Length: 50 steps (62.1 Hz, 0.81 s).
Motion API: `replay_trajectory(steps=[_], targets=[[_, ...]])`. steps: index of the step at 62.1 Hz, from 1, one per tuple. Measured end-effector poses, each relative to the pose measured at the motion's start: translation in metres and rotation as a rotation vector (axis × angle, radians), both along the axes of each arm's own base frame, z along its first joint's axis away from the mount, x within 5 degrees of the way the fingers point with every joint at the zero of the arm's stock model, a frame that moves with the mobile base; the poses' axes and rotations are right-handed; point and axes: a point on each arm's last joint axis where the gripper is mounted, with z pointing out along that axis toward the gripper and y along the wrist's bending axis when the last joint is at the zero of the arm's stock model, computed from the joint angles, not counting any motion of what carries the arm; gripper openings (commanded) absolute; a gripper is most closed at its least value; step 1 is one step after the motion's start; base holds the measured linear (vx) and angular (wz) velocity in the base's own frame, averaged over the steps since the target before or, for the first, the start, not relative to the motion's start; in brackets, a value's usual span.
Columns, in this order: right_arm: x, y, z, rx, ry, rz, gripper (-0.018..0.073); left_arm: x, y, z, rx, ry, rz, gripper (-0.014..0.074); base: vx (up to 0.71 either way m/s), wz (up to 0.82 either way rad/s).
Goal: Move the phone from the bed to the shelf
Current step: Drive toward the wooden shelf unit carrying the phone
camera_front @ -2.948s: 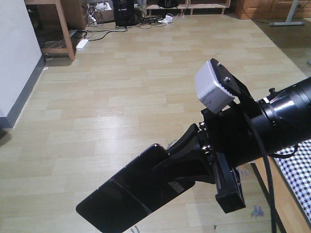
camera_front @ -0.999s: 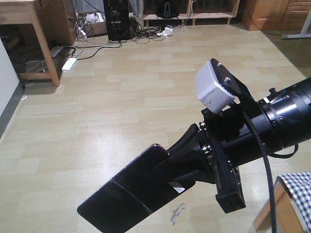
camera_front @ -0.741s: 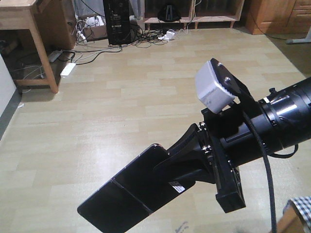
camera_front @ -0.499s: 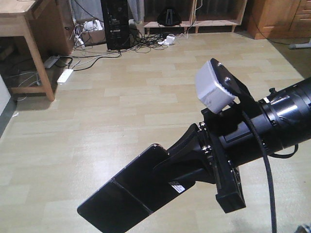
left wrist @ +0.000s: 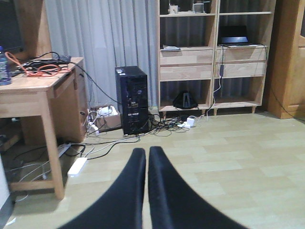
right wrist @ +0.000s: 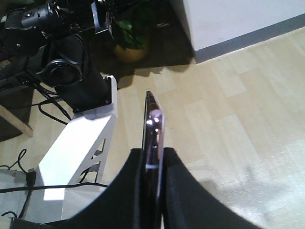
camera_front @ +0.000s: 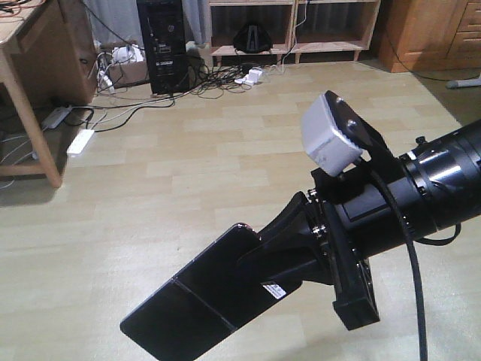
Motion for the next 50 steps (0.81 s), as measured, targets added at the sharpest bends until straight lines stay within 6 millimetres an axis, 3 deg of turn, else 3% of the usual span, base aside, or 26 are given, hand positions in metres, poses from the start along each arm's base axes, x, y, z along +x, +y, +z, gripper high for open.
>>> replay_trajectory(steps=[50], targets=[[0.0000, 0.0000, 0.0000, 0.000, 0.000, 0.000, -0.0002, 0.0000, 0.0000, 0.0000, 0.000, 0.000, 0.000, 0.0001, 0.41, -0.09]])
